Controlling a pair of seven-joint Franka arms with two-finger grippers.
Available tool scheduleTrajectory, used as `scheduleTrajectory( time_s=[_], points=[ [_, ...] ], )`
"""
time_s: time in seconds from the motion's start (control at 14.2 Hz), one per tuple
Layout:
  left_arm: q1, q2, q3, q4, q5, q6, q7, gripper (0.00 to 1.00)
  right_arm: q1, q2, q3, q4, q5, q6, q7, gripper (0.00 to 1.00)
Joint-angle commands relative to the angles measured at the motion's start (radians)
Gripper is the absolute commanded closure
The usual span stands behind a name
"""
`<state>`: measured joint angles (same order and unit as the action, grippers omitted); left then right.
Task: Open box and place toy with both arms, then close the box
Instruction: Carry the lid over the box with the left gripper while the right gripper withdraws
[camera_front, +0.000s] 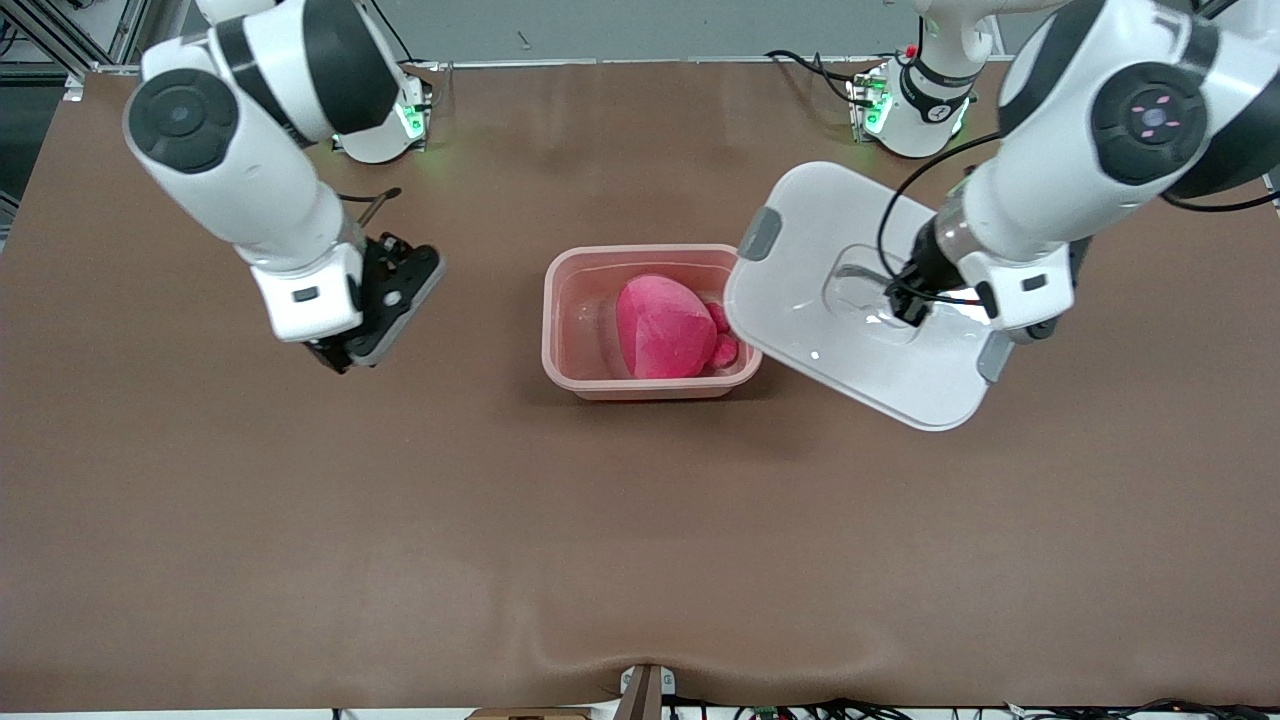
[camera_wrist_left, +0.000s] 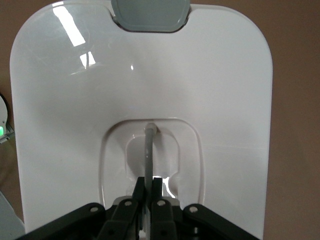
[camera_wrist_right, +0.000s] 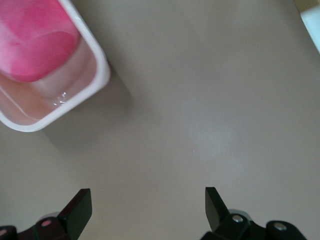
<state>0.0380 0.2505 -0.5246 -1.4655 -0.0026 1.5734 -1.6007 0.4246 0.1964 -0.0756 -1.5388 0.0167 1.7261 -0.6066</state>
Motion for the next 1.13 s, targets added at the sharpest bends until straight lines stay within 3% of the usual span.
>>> scheduleTrajectory(
  time_s=[0.0,0.35,0.71,1.06],
  points=[
    [-0.055,0.032,-0.002,0.005,0.024,0.046,-0.120,1.00,-0.117,-0.066,0.019,-0.043,0.000,-0.034,0.048,0.00],
    [-0.150,0.079,-0.002,0.004,0.045,0.161,-0.358,1.00,-0.288,-0.152,0.019,-0.046,0.005,-0.140,0.148,0.00],
    [-0.251,0.147,-0.002,0.001,0.125,0.243,-0.615,1.00,-0.411,-0.216,0.019,-0.049,0.003,-0.145,0.442,0.00],
    [-0.346,0.208,-0.002,0.001,0.231,0.298,-0.835,1.00,-0.509,-0.235,0.030,-0.078,0.003,-0.146,0.476,0.00]
  ],
)
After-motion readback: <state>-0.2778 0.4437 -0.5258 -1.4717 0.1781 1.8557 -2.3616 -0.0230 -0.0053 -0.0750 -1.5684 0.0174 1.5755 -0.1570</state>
